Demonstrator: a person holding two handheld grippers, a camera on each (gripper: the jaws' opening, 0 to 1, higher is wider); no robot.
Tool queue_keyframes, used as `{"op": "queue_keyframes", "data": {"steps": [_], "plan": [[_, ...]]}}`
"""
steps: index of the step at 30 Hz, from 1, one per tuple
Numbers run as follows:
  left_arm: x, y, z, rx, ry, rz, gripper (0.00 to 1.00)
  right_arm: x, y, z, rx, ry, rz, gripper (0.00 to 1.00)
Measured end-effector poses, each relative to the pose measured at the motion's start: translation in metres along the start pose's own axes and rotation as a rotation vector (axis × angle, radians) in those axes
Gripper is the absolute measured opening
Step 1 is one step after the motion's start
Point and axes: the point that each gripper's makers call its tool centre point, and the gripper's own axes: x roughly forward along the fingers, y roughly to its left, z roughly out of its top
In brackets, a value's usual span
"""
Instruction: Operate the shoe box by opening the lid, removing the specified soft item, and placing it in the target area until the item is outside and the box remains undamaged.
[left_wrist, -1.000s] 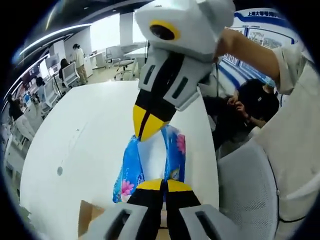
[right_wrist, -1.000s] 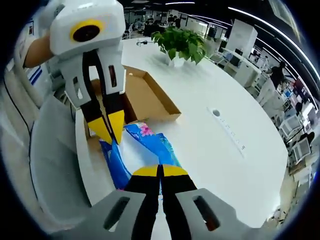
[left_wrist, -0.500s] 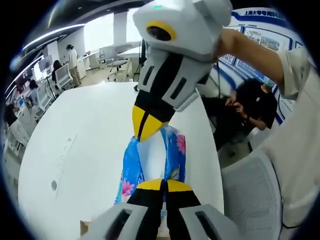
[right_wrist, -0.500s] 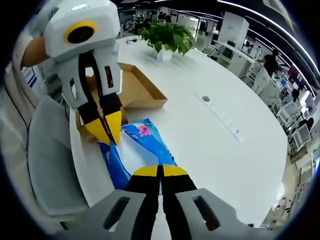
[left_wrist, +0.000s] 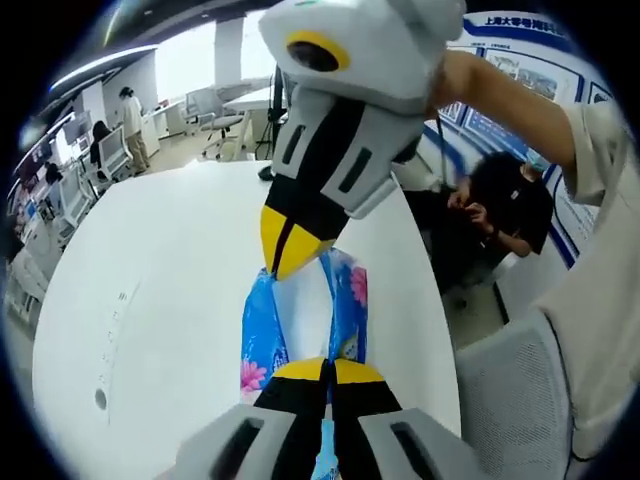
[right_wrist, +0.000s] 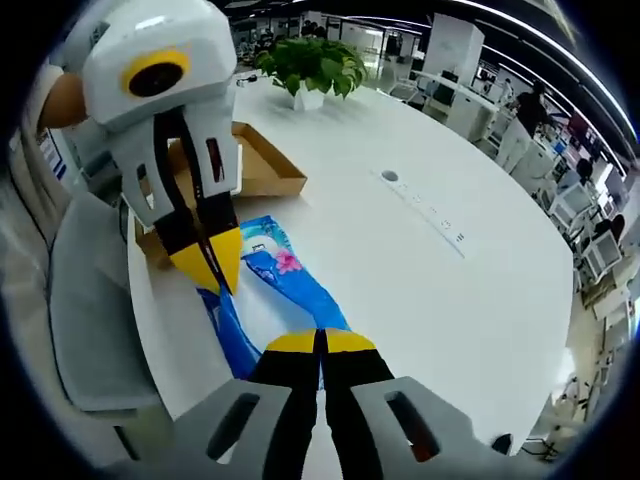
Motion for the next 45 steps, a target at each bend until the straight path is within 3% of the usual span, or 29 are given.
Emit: {"op": "queue_keyframes", "data": {"steps": [16,30,37,45], "plan": [[0.046,0.014,0.018,0.004,0.010,-0.042,0.00,0.006,-0.032,-0.036,0.031,0.031,-0.026,0.00],[0.085,0.015,0.029,-0.014,0.008,-0.078,0.00,0.012,-0.044,-0.064,0.059,0.069,-0.060,0.00],[0.105,0.015,0.021,-0.021,0.040,-0.093,0.00,0.023,-0.043,-0.084,0.059,0.112,-0.066,0.00],[0.113,0.015,0.008,-0.046,0.061,-0.106,0.00,0.036,-0.042,-0.094,0.068,0.131,-0.050,0.00]]}}
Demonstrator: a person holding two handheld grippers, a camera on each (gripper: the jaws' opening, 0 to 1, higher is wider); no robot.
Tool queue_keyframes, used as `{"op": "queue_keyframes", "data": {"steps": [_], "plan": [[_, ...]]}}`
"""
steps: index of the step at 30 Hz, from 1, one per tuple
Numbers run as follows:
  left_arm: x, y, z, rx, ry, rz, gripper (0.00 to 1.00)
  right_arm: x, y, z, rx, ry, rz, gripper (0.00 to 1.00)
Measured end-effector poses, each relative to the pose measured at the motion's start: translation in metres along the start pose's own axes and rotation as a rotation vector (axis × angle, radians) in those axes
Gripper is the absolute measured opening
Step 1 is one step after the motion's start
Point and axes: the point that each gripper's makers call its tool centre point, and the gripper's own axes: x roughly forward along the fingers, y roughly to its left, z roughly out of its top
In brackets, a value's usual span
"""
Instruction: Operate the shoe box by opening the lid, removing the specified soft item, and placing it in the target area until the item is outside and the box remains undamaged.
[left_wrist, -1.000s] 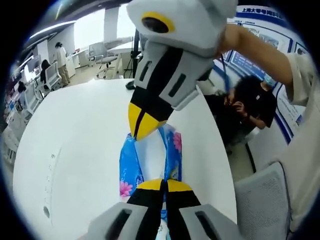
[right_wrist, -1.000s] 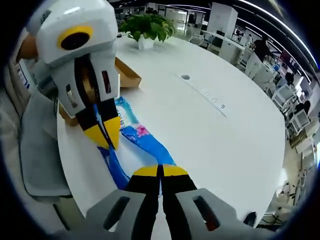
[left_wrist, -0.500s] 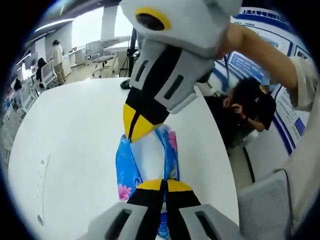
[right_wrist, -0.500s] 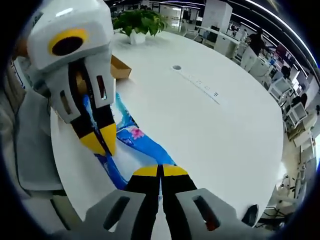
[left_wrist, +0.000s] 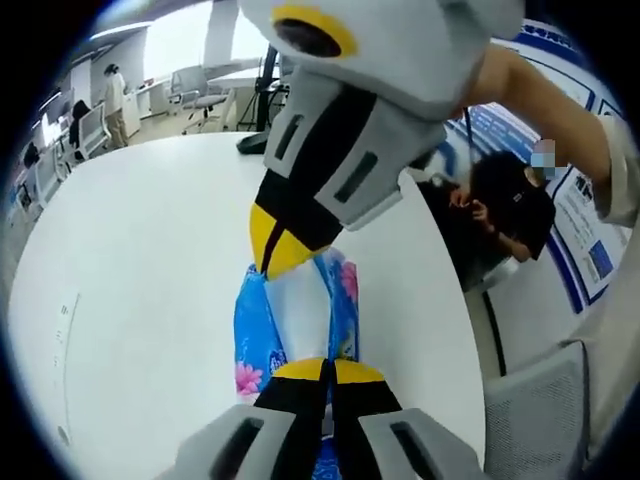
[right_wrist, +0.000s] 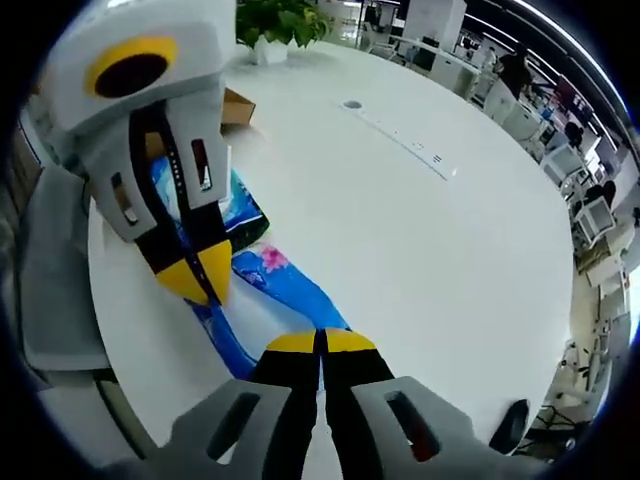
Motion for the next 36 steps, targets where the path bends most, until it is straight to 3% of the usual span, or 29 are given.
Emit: {"op": "queue_keyframes", "data": {"steps": [11,31,36], "plan": [[0.0053,0.0009,-0.0064,-0.022,0.004,-0.004,0.00,0.0071,-0.0027,0.0036,0.004,0.002,-0.005,0.00],[0.0061,0.0017,-0.0105,0.013,0.025,0.016,0.00,0.0097,-0.0011,0.0019,0.005,0.012,-0.013,0.00],[0.0055,-0.0025,-0.0107,0.022,0.029,0.013,0.06,0.0100,-0.0030,0.0015,0.008,0.013,-0.021,0.00]]}}
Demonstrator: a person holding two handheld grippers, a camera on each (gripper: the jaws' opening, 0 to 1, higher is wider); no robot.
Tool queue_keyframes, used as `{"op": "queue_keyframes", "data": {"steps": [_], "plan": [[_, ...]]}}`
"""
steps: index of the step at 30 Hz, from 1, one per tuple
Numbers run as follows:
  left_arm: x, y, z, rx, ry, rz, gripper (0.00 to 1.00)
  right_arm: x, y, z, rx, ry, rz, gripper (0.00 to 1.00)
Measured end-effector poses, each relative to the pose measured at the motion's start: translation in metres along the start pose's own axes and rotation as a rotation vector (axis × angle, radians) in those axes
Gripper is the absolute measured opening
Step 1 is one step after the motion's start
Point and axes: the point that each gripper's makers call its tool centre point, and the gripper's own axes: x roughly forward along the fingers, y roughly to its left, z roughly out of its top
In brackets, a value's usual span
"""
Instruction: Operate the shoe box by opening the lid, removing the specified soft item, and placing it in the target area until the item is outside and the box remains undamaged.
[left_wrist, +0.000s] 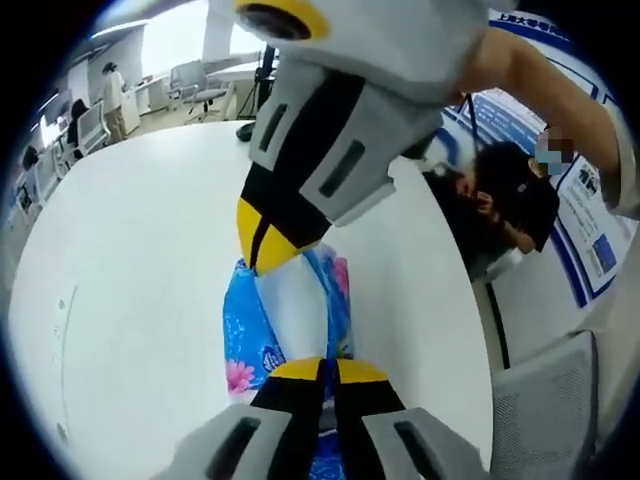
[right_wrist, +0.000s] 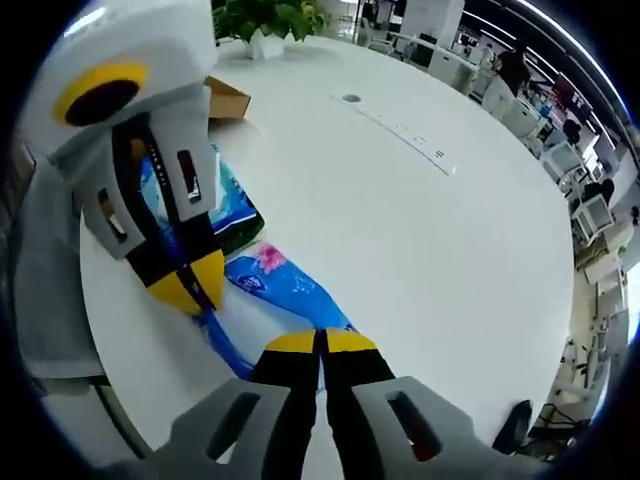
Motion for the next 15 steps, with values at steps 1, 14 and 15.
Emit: {"op": "queue_keyframes", "data": {"steps": [1,14,15], "plan": [[-0.001,0.000,0.000,0.012,0.003,0.006,0.07,0.000,0.000,0.000,-0.003,0.002,-0.001,0.00],[-0.026,-0.006,0.007,0.067,-0.018,0.061,0.23,-0.022,-0.001,0.007,-0.017,-0.010,-0.037,0.15],[-0.029,-0.007,0.008,0.071,-0.022,0.068,0.24,-0.024,0.000,0.008,-0.021,-0.009,-0.039,0.16]]}}
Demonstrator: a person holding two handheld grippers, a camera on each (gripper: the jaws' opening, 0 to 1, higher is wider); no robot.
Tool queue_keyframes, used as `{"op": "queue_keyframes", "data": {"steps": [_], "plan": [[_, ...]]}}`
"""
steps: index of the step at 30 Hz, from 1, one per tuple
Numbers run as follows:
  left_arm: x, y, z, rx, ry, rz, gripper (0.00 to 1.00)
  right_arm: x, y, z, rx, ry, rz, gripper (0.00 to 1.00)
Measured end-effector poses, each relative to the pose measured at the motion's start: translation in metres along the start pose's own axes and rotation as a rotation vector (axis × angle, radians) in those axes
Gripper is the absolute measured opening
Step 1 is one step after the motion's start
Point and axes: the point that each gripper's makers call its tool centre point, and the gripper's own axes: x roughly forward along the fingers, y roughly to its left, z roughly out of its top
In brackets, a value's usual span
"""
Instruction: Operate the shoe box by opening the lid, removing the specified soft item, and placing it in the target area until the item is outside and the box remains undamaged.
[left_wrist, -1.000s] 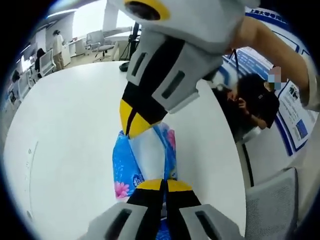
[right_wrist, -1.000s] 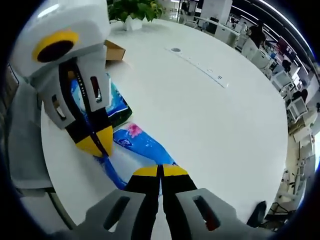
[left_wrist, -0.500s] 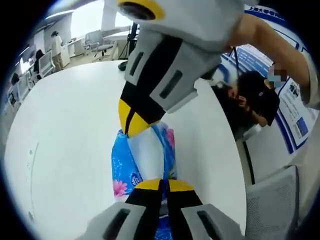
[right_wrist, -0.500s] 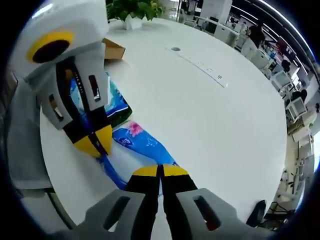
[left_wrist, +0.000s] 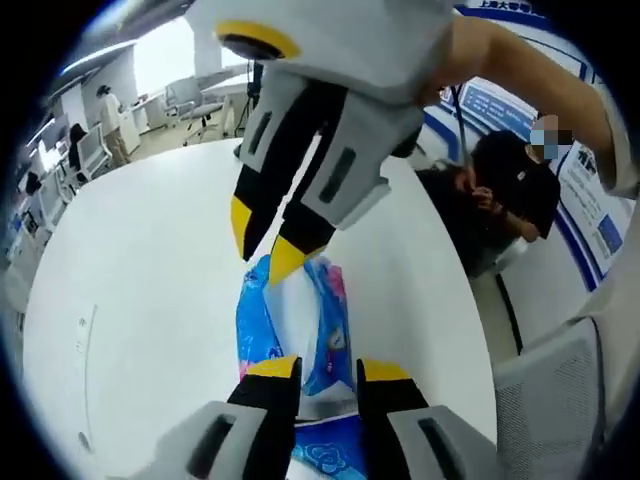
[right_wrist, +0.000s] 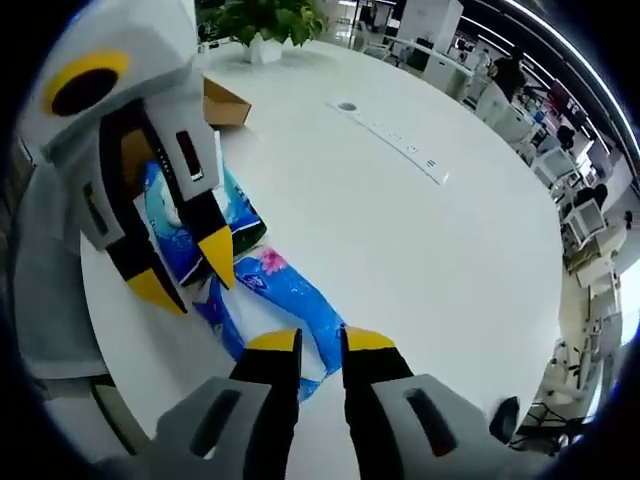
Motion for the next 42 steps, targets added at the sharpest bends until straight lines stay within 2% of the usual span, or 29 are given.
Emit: {"op": "queue_keyframes", "data": {"steps": [9,18,22,26,33,42], "plan": [[-0.032,-0.008,-0.004,0.024,-0.024,0.036,0.32,-0.023,0.012,0.007,-0.030,-0.004,-0.001,0.25],[-0.070,-0.016,-0.011,-0.032,-0.090,0.084,0.42,-0.043,0.025,0.022,-0.071,-0.029,-0.005,0.31],[-0.088,-0.016,-0.012,-0.018,-0.122,0.136,0.45,-0.050,0.032,0.030,-0.091,-0.039,-0.006,0.34],[-0.107,-0.020,-0.016,-0.038,-0.157,0.167,0.51,-0.055,0.040,0.036,-0.109,-0.044,0.000,0.39],[-0.137,-0.027,-0.034,-0.096,-0.194,0.186,0.63,-0.066,0.056,0.047,-0.127,-0.059,0.021,0.42],[-0.173,-0.023,-0.066,-0.170,-0.215,0.281,0.78,-0.073,0.076,0.065,-0.140,-0.081,0.051,0.47]]}}
